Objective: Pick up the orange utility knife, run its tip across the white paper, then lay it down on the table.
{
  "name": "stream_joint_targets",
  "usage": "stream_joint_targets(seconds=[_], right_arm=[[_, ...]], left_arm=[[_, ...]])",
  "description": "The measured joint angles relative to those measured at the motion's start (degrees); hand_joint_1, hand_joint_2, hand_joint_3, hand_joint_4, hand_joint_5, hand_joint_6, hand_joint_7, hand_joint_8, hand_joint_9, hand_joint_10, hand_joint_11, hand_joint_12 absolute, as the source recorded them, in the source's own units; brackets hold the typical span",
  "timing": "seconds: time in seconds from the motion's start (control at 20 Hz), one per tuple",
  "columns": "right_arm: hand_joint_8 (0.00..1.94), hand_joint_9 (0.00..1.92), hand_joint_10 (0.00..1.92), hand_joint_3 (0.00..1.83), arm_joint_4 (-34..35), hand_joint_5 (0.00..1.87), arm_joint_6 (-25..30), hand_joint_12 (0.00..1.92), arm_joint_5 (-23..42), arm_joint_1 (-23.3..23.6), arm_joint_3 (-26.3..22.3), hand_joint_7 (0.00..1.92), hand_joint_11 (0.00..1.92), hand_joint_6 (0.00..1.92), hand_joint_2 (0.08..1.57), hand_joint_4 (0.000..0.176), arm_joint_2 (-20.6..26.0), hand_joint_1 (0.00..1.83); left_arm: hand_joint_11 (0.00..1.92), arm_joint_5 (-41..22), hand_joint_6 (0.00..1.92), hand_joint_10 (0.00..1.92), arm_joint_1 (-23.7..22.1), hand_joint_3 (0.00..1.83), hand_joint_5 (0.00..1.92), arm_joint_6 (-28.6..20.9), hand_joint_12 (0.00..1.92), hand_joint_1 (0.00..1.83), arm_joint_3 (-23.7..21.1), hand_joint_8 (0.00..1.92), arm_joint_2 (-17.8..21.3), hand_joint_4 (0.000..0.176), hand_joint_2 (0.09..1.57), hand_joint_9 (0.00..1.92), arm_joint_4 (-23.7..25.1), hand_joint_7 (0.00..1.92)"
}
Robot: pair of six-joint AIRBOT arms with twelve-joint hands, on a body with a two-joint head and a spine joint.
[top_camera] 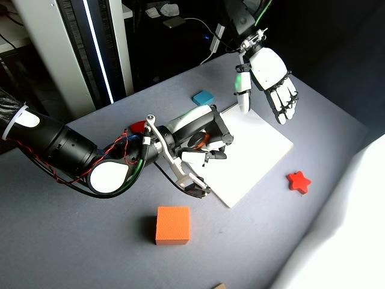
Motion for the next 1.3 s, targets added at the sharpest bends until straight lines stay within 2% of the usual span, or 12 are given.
stream_joint_targets(seconds=[0.1, 0.2, 0.3, 0.4, 0.6, 0.75, 0.95, 1.1, 1.3], right_arm=[[1.94, 1.57, 1.92, 0.0, -1.73, 1.28, 0.35, 1.92, 0.7, -0.5, -0.02, 1.46, 1.64, 1.92, 1.18, 0.0, 0.31, 1.54], [1.94, 1.56, 1.92, 0.0, -3.1, 1.29, 0.76, 1.92, 1.18, -0.76, 0.0, 1.46, 1.63, 1.92, 1.18, 0.0, 0.72, 1.56], [1.94, 1.56, 1.92, 0.0, -3.48, 1.29, 1.31, 1.92, 2.08, -0.74, 0.0, 1.45, 1.62, 1.92, 1.18, 0.0, 1.09, 1.55], [1.94, 1.57, 1.92, 0.0, -4.33, 1.3, 1.57, 1.92, 2.64, -0.92, 0.0, 1.46, 1.63, 1.92, 1.19, 0.0, 1.51, 1.55], [1.94, 1.56, 1.92, 0.0, -5.81, 1.29, 2.54, 1.92, 4.09, -1.33, 0.0, 1.44, 1.63, 1.92, 1.17, 0.0, 2.89, 1.57], [1.94, 1.56, 1.92, 0.0, -6.45, 1.32, 2.99, 1.92, 5.14, -1.75, 0.0, 1.46, 1.63, 1.92, 1.18, 0.0, 3.91, 1.57], [1.94, 1.56, 1.92, 0.0, -6.73, 1.3, 3.54, 1.92, 6.27, -1.75, 0.0, 1.46, 1.63, 1.92, 1.17, 0.0, 4.42, 1.57], [1.94, 1.57, 1.92, 0.0, -2.69, 1.31, 4.68, 1.92, 7.04, -1.75, -0.68, 1.46, 1.64, 1.92, 1.17, 0.0, 5.7, 1.57], [1.94, 1.57, 1.92, 0.0, 10.14, 1.3, 8.17, 1.92, 3.93, -3.5, -8.61, 1.45, 1.64, 1.92, 1.18, 0.0, 12.0, 1.57]], left_arm=[[0.0, 0.04, 0.0, 0.0, -0.09, 0.0, 0.11, 0.0, 0.51, 0.03, -0.02, 0.0, 0.0, 0.033, 1.28, 0.12, 0.04, 0.07], [0.0, -0.11, 0.0, 0.0, -0.26, 0.0, 0.1, 0.0, 0.44, 0.04, -0.02, 0.0, 0.02, 0.025, 1.28, 0.12, 0.31, 0.08], [0.0, 0.07, 0.0, 0.0, -0.26, 0.0, 0.11, 0.0, 0.49, 0.02, -0.02, 0.0, 0.0, 0.024, 1.28, 0.12, 0.39, 0.08], [0.0, -0.02, 0.0, 0.0, -0.24, 0.0, 0.05, 0.0, 0.31, 0.0, 0.0, 0.0, 0.0, 0.026, 1.29, 0.06, 0.17, 0.05], [0.0, -0.07, 0.01, 0.01, -0.24, 0.0, 0.1, 0.0, 0.4, 0.01, 0.0, 0.0, 0.0, 0.021, 1.29, 0.1, 0.24, 0.09], [0.0, -0.04, 0.01, 0.0, -0.24, 0.0, 0.1, 0.0, 0.35, 0.0, -0.02, 0.0, 0.0, 0.012, 1.28, 0.1, 0.26, 0.09], [0.0, -0.04, 0.01, 0.01, -0.15, 0.0, 0.12, 0.0, 0.45, 0.02, -0.02, 0.01, 0.02, 0.02, 1.28, 0.12, 0.31, 0.1], [0.0, -0.02, 0.0, 0.0, 0.07, 0.0, 0.12, 0.0, 0.49, 0.02, -0.02, 0.0, 0.02, 0.022, 1.27, 0.13, 0.31, 0.11], [0.0, -0.04, 0.0, 0.0, 0.0, 0.0, 0.1, 0.0, 0.43, 0.0, -0.02, 0.0, 0.02, 0.023, 1.28, 0.1, 0.46, 0.08]])
